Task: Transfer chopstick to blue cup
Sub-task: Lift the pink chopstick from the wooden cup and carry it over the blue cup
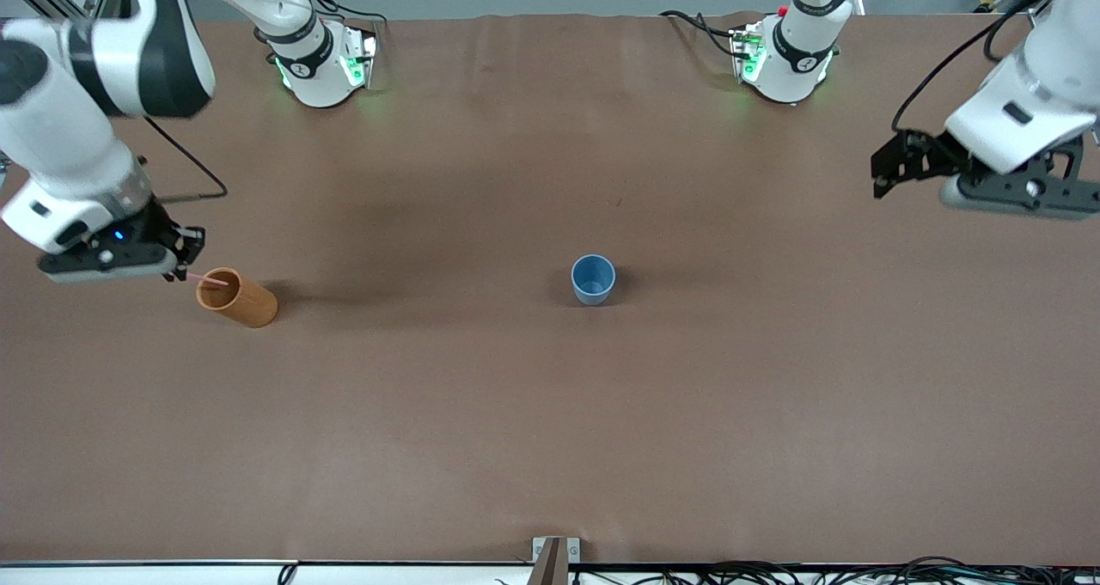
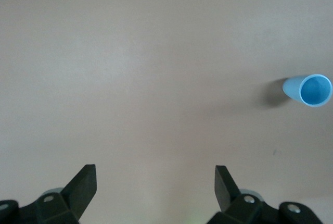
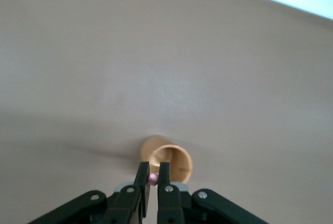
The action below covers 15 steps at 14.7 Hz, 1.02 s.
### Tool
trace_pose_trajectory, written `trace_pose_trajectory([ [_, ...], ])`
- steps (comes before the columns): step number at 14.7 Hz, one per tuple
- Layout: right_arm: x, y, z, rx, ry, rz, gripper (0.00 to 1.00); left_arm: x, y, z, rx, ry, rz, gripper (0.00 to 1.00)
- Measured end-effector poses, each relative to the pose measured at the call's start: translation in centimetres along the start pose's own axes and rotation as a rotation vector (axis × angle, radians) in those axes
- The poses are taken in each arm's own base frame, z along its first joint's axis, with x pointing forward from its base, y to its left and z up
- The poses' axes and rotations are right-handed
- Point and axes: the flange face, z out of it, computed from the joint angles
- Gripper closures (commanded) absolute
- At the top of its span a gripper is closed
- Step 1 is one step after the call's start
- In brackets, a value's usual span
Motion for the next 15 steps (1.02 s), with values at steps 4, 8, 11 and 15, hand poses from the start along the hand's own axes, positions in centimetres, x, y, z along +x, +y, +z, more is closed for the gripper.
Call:
trace_pose_trajectory([
  [4, 0.7, -5.7, -7.0, 0.085, 0.117, 0.148, 0.99, -0.3, -0.5, -0.2, -0.002, -0.002, -0.005, 0.0],
  [8, 0.8, -17.9, -12.2, 0.21, 0.156, 0.386, 1.0, 0.6, -1.3, -0.4, -0.004, 0.015, -0.019, 0.0],
  [11, 0.4, -27.9, -14.1, 0.288, 0.129, 0.54, 1.0, 1.0, -1.4, -0.6, -0.005, 0.026, -0.02, 0.0],
  [15, 2.2, -37.9, -12.6, 0.297, 0.115, 0.636, 1.0, 1.1, -1.2, -0.6, -0.026, 0.031, -0.05, 0.0],
])
